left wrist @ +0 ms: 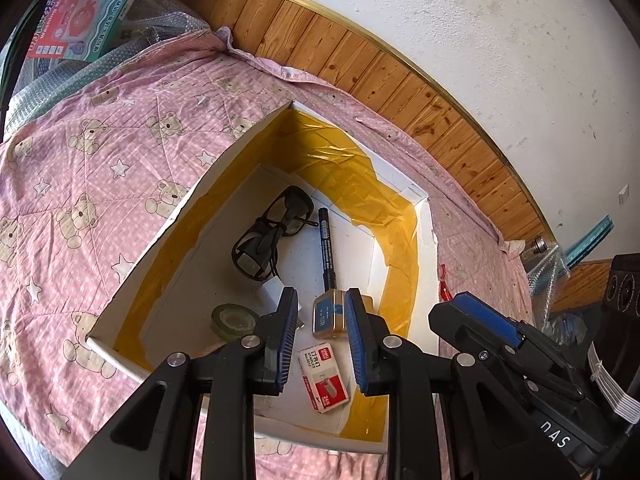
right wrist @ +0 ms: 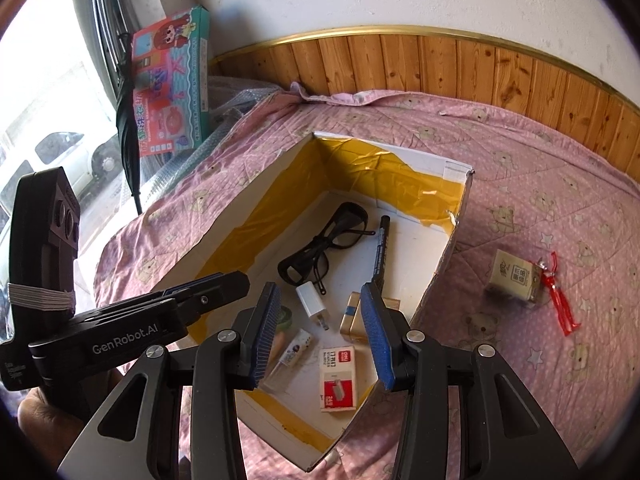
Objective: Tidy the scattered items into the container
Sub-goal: 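Open the right tool releasing the staple box while the left tool releases the tube, then withdraw both tools from the box toward the tissue pack and red figure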
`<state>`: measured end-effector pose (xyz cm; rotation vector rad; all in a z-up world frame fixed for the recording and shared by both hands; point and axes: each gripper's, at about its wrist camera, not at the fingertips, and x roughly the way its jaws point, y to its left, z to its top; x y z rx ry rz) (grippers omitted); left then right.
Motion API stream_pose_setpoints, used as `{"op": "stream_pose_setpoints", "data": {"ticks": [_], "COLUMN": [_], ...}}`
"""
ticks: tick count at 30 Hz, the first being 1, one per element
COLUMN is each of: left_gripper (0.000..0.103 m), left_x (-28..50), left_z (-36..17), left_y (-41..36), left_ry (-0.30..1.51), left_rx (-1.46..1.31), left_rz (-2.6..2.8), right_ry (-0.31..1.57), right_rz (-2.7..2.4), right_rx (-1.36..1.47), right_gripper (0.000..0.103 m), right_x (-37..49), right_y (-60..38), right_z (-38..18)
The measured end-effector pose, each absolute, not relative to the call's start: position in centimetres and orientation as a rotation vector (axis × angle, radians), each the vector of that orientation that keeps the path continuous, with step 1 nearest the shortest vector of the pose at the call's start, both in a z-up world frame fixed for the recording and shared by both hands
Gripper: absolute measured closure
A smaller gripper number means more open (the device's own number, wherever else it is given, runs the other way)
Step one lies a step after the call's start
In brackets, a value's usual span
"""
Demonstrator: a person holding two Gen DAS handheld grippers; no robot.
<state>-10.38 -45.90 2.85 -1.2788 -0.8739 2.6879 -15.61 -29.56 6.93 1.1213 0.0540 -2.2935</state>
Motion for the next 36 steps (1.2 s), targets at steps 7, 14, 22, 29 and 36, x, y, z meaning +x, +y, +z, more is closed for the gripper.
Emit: {"op": "stream_pose_setpoints", "data": {"ticks": [7,14,22,29,36], "left_gripper": [0.076,0.076,0.076,0.076,0.076], "left_x": [-9.0,-7.4,-5.5,-4.2,-3.4], "left_z": [3.6,5.1,6.5,7.3,7.7], "left_y": [-44.5,-42.6,-39.8,-36.7,-32.9], "left_ry": [-0.848,-0.793,-0.715,-0.627,-0.538], "left_rx": [-1.272,-1.245,-1.23,-1.22,-1.22], "left_rz": [2.689,2.704,2.714,2.715,2.695], "right_ry": [0.023,-0.022,-0.08,-0.154,-0.228], "right_rz": [-2.283,-2.28,-2.288,-2.299,-2.316], "right_rx": [1.106,1.082,1.051,1.034,1.02], "right_gripper": [0.057,0.057,0.057,0.057,0.057], "right_x": [-13.4,-11.4,-9.2,-7.5,-6.3], "right_y": [-28.4,-26.7,-24.1,-20.9,-17.3], "right_z": [7.1,7.9,8.5,8.5,8.2]}}
